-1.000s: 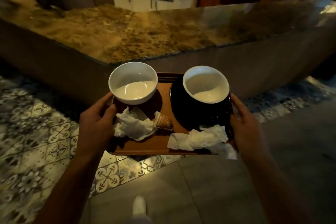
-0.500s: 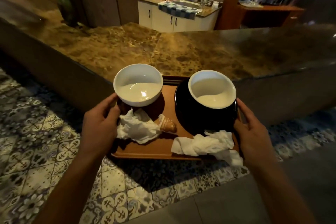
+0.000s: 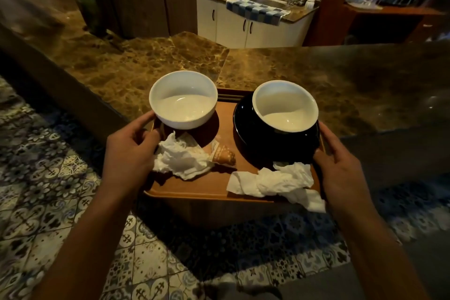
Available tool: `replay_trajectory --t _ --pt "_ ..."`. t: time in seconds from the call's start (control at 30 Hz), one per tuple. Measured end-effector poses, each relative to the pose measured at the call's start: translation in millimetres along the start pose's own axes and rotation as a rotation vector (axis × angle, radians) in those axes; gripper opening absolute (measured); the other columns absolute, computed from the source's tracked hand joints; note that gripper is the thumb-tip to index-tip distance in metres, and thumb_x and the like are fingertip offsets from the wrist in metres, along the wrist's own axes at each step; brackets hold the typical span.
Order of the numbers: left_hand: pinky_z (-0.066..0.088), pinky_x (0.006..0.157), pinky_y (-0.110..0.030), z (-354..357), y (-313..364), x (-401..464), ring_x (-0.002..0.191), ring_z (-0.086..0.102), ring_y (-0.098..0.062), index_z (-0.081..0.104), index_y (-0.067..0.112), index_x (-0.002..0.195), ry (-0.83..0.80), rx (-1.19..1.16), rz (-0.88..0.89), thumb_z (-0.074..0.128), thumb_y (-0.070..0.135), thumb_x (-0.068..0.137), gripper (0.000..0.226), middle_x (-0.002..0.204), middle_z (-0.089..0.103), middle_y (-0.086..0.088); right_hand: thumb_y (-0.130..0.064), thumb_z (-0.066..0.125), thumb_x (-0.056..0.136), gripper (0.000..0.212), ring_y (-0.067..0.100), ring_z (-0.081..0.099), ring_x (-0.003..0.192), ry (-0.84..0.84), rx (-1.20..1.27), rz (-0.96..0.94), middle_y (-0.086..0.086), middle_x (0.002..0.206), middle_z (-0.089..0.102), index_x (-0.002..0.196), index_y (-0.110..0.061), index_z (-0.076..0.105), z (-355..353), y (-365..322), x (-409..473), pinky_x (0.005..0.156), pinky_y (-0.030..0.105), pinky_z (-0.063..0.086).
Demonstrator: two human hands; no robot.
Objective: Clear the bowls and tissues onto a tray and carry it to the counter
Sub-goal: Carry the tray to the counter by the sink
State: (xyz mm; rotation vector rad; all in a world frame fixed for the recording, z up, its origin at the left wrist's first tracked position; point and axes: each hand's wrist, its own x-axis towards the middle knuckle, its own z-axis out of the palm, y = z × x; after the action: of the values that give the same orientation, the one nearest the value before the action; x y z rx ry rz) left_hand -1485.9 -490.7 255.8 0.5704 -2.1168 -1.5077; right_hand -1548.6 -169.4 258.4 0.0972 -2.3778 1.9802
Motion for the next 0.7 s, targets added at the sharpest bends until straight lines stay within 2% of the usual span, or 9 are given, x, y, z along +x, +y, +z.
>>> replay_trajectory --t 0.1,0.17,0.27,0.33,0.4,0.47,0.57,0.63,0.7 --pt "0.055 0.061 -0.047 17 0 26 0.068 0.059 -0.026 0.059 0.027 0.141 0.035 -0.009 -0.016 0.056 0.014 0.101 0.042 0.087 0.072 -0.019 -0.022 0.055 0.102 0.048 -0.021 0.063 0.091 -0.037 -0.034 -0.001 -0.042 0.099 0.065 0.145 -0.039 0.044 5 0 38 0.066 0.003 0.049" --pt "0.055 0.062 -0.047 27 2 43 0.068 0.059 -0.024 0.059 0.027 0.141 0.041 -0.001 -0.013 0.057 0.014 0.101 0.042 0.093 0.072 -0.027 -0.023 0.056 0.102 0.049 -0.02 0.063 0.094 -0.044 -0.067 0.011 -0.039 0.103 0.065 0.147 -0.039 0.044 7 0 60 0.067 0.003 0.049" --pt "0.049 0.058 -0.035 40 3 71 0.068 0.058 -0.022 0.059 0.028 0.14 0.037 -0.011 -0.03 0.057 0.014 0.1 0.042 0.095 0.071 -0.028 -0.026 0.053 0.104 0.047 -0.027 0.057 0.093 -0.048 -0.13 0.016 -0.039 0.11 0.061 0.148 -0.041 0.044 10 -1 89 0.069 0.003 0.048" --pt "0.051 0.052 -0.029 47 2 90 0.064 0.06 -0.016 0.06 0.028 0.139 0.034 -0.041 -0.051 0.057 0.012 0.1 0.042 0.087 0.074 -0.019 -0.027 0.05 0.105 0.047 -0.027 0.056 0.096 -0.071 -0.173 0.019 -0.042 0.11 0.058 0.148 -0.044 0.042 13 -4 104 0.082 0.011 0.048" --pt "0.055 0.055 -0.027 52 -1 112 0.064 0.065 -0.01 0.06 0.027 0.139 0.016 -0.045 -0.058 0.057 0.012 0.101 0.042 0.08 0.075 -0.001 -0.03 0.049 0.105 0.048 -0.021 0.053 0.104 -0.089 -0.229 0.034 -0.038 0.118 0.055 0.148 -0.047 0.04 17 -5 121 0.094 0.027 0.045" --pt "0.061 0.066 -0.04 56 -5 134 0.074 0.071 -0.02 0.06 0.03 0.138 -0.017 -0.041 -0.057 0.057 0.013 0.101 0.041 0.079 0.075 0.006 -0.032 0.049 0.104 0.047 -0.018 0.049 0.108 -0.099 -0.277 0.039 -0.037 0.118 0.054 0.146 -0.051 0.039 25 -6 135 0.096 0.033 0.043" --pt "0.056 0.075 -0.062 62 -13 173 0.078 0.065 -0.027 0.055 0.038 0.137 -0.077 -0.044 -0.06 0.056 0.013 0.101 0.043 0.074 0.075 0.016 -0.031 0.05 0.104 0.045 -0.017 0.056 0.099 -0.082 -0.299 0.056 -0.034 0.114 0.058 0.144 -0.049 0.041 43 -7 161 0.088 0.028 0.046" --pt "0.055 0.076 -0.063 64 -18 198 0.078 0.062 -0.026 0.054 0.037 0.138 -0.096 -0.044 -0.064 0.055 0.013 0.102 0.044 0.075 0.075 0.017 -0.03 0.05 0.104 0.045 -0.007 0.059 0.103 -0.054 -0.319 0.074 -0.034 0.11 0.056 0.145 -0.046 0.042 56 -8 176 0.086 0.032 0.046" --pt "0.055 0.072 -0.061 62 -22 229 0.076 0.061 -0.028 0.055 0.032 0.141 -0.118 -0.036 -0.055 0.055 0.013 0.102 0.043 0.084 0.077 0.001 -0.029 0.051 0.103 0.046 0.009 0.063 0.107 -0.008 -0.325 0.113 -0.028 0.11 0.06 0.144 -0.048 0.042 72 -9 193 0.09 0.04 0.05"
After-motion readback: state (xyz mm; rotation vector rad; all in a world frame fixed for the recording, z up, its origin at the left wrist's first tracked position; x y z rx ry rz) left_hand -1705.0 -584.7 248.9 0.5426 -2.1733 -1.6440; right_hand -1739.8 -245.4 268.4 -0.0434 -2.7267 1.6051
